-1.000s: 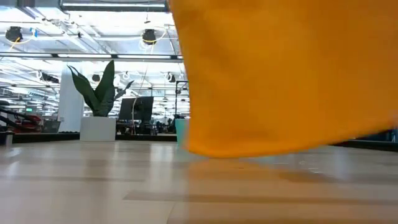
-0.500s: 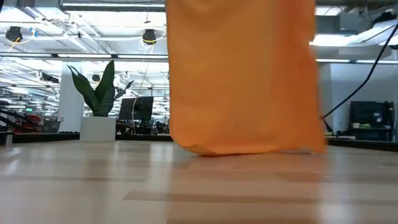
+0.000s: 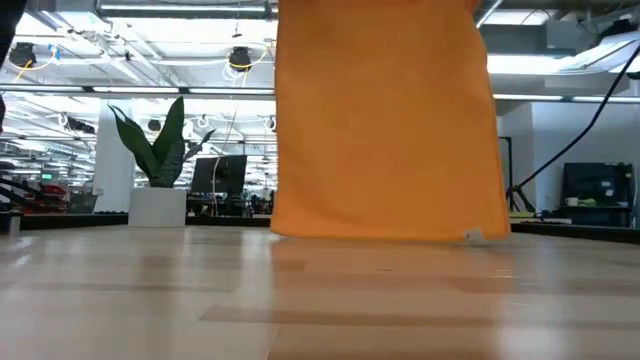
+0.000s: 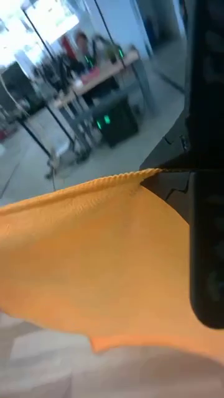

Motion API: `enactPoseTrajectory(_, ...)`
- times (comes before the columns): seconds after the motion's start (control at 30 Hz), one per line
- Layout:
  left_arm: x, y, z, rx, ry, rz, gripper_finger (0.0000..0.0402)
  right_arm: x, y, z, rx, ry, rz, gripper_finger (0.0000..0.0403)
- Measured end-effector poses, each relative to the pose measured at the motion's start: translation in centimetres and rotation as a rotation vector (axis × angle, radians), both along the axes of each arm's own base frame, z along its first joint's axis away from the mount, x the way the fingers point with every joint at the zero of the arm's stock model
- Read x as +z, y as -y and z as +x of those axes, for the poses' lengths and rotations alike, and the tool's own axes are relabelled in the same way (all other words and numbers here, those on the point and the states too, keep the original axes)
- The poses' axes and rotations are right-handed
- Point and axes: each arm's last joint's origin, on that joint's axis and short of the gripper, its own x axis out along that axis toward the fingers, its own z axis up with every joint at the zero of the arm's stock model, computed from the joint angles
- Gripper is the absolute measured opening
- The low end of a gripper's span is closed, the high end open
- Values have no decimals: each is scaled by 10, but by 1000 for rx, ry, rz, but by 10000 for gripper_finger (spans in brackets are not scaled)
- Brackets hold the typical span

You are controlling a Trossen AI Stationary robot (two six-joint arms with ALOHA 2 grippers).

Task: Roll microfiber towels into tight, uniform cylinder then place into a basket
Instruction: Fold the yellow microfiber towel

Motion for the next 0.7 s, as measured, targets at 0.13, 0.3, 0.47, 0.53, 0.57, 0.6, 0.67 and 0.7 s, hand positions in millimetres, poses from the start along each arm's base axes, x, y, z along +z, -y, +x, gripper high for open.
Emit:
enactPoseTrajectory(0.13,0,-15,2,37,-18,5,0,2,0,4,21,-11,-40,17)
enactPoseTrajectory(0.3,-1,-14,2,34,-12,-16,0,3,-13,3,89,25,24,9)
enactPoseTrajectory(0.47,-4,7,0,-30,22,-177,0,-8,-38,-1,182,66,175,5)
enactPoseTrajectory(0.53,-6,19,-2,-57,42,-267,0,-16,-48,-5,205,80,229,9)
enactPoseTrajectory(0.57,-7,25,-3,-69,54,-316,0,-21,-54,-7,210,93,259,11)
enactPoseTrajectory(0.6,-8,32,-4,-80,65,-375,0,-27,-59,-7,210,105,293,13)
enactPoseTrajectory(0.67,-10,48,-8,-96,86,-499,0,-41,-71,-10,211,111,359,14)
enactPoseTrajectory(0.7,-13,56,-9,-102,89,-555,0,-49,-78,-12,212,108,385,13)
